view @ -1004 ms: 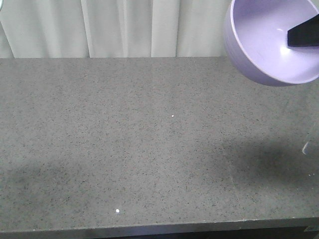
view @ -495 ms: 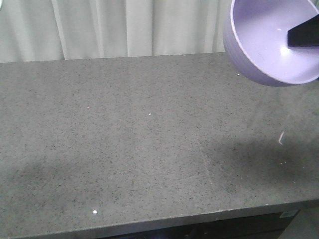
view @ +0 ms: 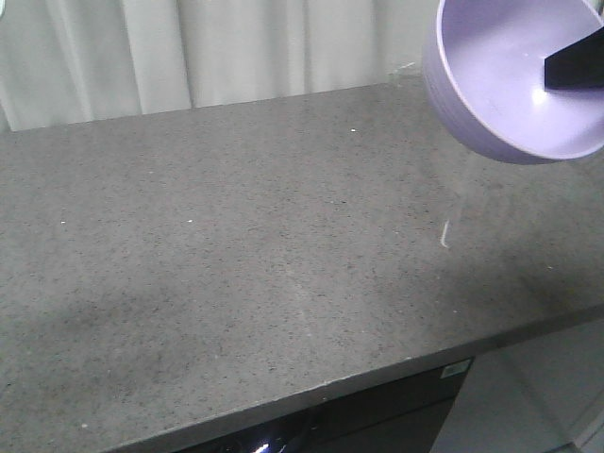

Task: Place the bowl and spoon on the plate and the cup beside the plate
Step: 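Drive the base away from the counter, holding spoon and bowl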

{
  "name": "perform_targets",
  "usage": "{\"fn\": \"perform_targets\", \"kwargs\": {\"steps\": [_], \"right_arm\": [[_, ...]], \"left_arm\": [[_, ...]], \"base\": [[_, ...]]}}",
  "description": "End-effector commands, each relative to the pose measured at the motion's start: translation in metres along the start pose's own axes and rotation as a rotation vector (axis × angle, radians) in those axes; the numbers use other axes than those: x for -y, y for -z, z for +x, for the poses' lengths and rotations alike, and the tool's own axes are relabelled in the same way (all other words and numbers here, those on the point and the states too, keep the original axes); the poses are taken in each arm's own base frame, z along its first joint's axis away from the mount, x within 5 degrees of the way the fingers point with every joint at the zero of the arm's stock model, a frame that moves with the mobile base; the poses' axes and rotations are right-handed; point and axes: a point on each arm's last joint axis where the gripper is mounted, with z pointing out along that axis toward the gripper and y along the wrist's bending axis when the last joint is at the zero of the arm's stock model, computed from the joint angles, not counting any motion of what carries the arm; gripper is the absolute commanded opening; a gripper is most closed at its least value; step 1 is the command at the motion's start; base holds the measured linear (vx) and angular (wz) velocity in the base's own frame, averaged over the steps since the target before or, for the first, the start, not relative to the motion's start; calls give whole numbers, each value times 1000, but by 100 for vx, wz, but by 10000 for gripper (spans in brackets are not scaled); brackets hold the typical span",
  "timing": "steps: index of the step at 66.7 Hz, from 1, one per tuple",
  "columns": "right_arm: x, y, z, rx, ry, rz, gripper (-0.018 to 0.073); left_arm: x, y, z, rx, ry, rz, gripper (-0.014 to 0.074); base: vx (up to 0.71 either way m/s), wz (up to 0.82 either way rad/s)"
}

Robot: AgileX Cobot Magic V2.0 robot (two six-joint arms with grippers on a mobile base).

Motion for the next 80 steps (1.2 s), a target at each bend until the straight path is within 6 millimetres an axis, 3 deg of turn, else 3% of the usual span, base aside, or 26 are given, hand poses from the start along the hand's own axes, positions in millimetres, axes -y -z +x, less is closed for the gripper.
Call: {"fn": "perform_targets", "kwargs": {"steps": [1,80], "right_arm": [[-11,14,-9,101,19,-19,-6],[-11,14,-9,100,19,-19,-6]], "left_arm": [[4,11,-11,101,2,9,-8],[4,11,-11,101,2,9,-7]], "base": [[-1,-41],[-2,-43]]}}
